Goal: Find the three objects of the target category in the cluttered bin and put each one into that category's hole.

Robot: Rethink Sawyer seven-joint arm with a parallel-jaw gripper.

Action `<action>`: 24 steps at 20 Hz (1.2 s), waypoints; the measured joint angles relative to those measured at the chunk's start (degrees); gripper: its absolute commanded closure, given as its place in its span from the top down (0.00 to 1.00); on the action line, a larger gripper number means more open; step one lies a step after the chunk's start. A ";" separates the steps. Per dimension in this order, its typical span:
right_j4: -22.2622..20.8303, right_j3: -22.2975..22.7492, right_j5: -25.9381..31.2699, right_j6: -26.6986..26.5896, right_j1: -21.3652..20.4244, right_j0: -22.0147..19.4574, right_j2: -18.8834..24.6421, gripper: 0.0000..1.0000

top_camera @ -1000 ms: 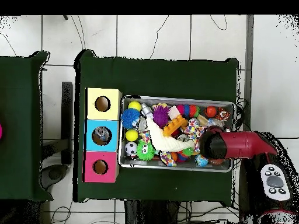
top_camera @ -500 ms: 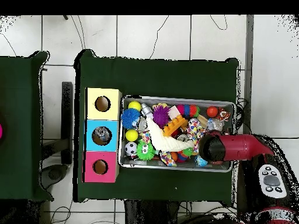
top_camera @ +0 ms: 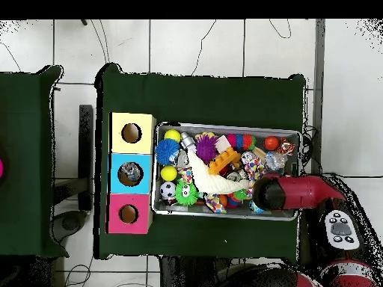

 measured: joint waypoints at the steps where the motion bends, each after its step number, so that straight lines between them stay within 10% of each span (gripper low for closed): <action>1: -0.16 0.00 -0.57 0.00 0.16 0.23 -0.31 1.00; 24: -1.05 -0.62 -15.63 0.00 4.37 4.97 -8.07 1.00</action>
